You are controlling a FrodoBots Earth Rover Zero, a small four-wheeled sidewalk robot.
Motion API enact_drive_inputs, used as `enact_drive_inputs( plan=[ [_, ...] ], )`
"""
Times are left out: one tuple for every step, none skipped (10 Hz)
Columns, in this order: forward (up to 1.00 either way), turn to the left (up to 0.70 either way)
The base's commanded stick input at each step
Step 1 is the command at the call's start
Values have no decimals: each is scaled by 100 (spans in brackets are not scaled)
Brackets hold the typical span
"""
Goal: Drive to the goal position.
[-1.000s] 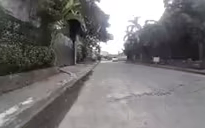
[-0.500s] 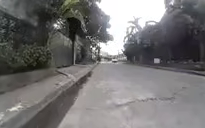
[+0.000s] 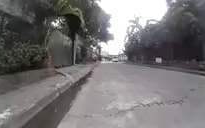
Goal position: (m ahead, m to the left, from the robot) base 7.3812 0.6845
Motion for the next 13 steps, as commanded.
enact_drive_inputs(
  plan=[
    [68, 0],
    [68, 0],
    [68, 0],
    [68, 0],
    [68, -6],
    [68, -16],
    [68, -26],
    [68, -34],
    [70, -35],
    [70, -33],
    [70, -31],
    [70, -7],
    [70, 0]
  ],
)
